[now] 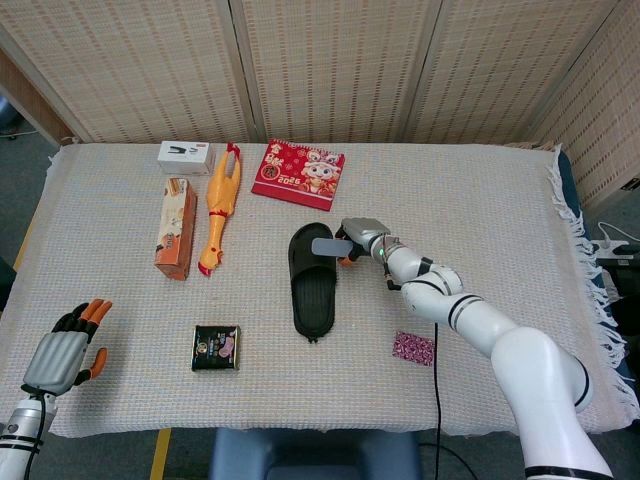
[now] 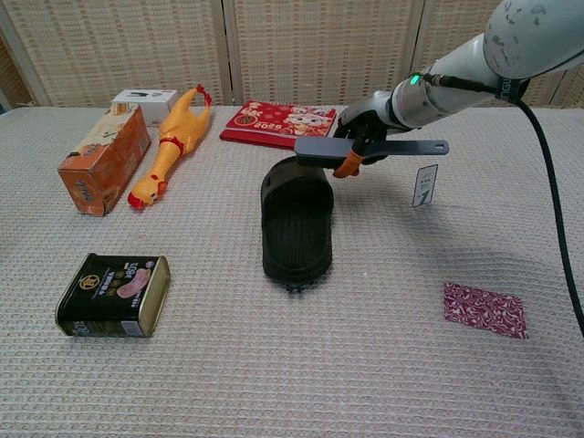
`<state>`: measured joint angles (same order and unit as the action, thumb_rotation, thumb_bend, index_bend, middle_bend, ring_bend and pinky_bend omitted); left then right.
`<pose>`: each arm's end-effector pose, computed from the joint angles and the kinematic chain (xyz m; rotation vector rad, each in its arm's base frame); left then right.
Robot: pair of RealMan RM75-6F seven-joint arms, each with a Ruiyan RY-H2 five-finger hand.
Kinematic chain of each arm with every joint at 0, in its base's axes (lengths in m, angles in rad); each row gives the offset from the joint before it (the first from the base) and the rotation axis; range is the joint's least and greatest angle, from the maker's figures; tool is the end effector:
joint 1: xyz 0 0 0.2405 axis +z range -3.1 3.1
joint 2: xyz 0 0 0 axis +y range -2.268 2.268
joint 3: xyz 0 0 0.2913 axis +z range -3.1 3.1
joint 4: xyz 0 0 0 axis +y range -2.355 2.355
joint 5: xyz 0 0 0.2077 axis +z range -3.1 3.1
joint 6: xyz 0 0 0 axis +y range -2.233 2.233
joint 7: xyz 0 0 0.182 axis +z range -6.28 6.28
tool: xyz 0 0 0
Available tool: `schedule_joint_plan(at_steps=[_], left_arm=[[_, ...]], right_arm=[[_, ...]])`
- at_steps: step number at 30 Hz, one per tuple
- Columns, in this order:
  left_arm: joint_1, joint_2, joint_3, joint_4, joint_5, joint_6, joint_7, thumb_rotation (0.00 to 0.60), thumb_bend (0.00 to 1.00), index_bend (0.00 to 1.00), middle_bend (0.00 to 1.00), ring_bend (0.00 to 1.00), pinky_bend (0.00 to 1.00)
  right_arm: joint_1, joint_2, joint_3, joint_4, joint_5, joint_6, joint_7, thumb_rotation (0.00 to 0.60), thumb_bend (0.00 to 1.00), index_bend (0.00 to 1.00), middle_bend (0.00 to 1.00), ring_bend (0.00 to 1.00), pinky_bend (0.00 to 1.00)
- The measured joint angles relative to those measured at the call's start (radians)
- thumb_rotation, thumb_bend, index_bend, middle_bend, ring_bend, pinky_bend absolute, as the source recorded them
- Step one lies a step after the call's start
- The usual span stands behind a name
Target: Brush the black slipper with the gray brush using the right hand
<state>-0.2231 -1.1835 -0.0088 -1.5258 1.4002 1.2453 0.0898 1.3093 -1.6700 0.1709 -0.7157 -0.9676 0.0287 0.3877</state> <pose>-0.3589 0.2581 0.1227 -1.5664 -0.9717 -0.6981 -0.0990 -0.5529 -0.0654 1.9089 -1.4958 0.5643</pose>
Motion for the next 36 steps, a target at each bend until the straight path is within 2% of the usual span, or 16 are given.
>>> schedule_joint_plan(at_steps=[7,14,23,26,28,29,31,33,36], left_arm=[[0.005,0.006,0.005,-0.004,0.007,0.007,-0.002,0.579,0.54,0.0,0.0,0.0,0.14],[0.002,0.0,0.009,-0.01,0.011,0.0,0.018,0.58,0.54,0.0,0.0,0.0,0.14],[-0.002,-0.017,0.008,-0.006,0.006,-0.004,0.046,0.589,0.54,0.0,0.0,0.0,0.14],[-0.001,-0.015,0.008,-0.008,0.007,-0.001,0.046,0.589,0.54,0.0,0.0,0.0,0.14],[0.0,-0.014,0.009,-0.008,0.006,-0.001,0.046,0.588,0.54,0.0,0.0,0.0,0.14],[0.0,-0.014,0.01,-0.009,0.007,-0.001,0.045,0.589,0.54,0.0,0.0,0.0,0.14],[-0.001,-0.015,0.011,-0.007,0.006,-0.005,0.044,0.59,0.54,0.0,0.0,0.0,0.14],[-0.005,-0.017,0.011,-0.007,0.006,-0.012,0.044,0.591,0.54,0.0,0.0,0.0,0.14],[-0.008,-0.022,0.013,-0.008,0.012,-0.014,0.051,0.595,0.54,0.0,0.0,0.0,0.14]], right_arm=[[0.015,-0.012,-0.026,0.006,0.003,-0.016,-0.006,0.6,0.79,0.91,0.72,0.77,0.93],[-0.028,0.044,-0.079,-0.046,0.001,0.034,-0.016,0.6,0.79,0.91,0.72,0.77,0.93],[-0.105,0.189,-0.111,-0.232,0.02,0.113,-0.031,0.6,0.79,0.9,0.72,0.77,0.93],[-0.139,0.245,-0.123,-0.317,0.015,0.139,-0.04,0.6,0.79,0.86,0.72,0.74,0.93],[-0.176,0.292,-0.137,-0.392,0.004,0.17,-0.05,0.6,0.79,0.81,0.72,0.7,0.92],[-0.197,0.312,-0.145,-0.425,-0.002,0.189,-0.056,0.6,0.79,0.72,0.68,0.66,0.88],[-0.245,0.344,-0.162,-0.486,-0.014,0.249,-0.071,0.6,0.79,0.54,0.54,0.55,0.78],[-0.287,0.349,-0.173,-0.505,-0.022,0.319,-0.088,0.6,0.79,0.4,0.44,0.46,0.72],[-0.361,0.323,-0.185,-0.488,-0.028,0.461,-0.12,0.6,0.79,0.32,0.37,0.38,0.69]])
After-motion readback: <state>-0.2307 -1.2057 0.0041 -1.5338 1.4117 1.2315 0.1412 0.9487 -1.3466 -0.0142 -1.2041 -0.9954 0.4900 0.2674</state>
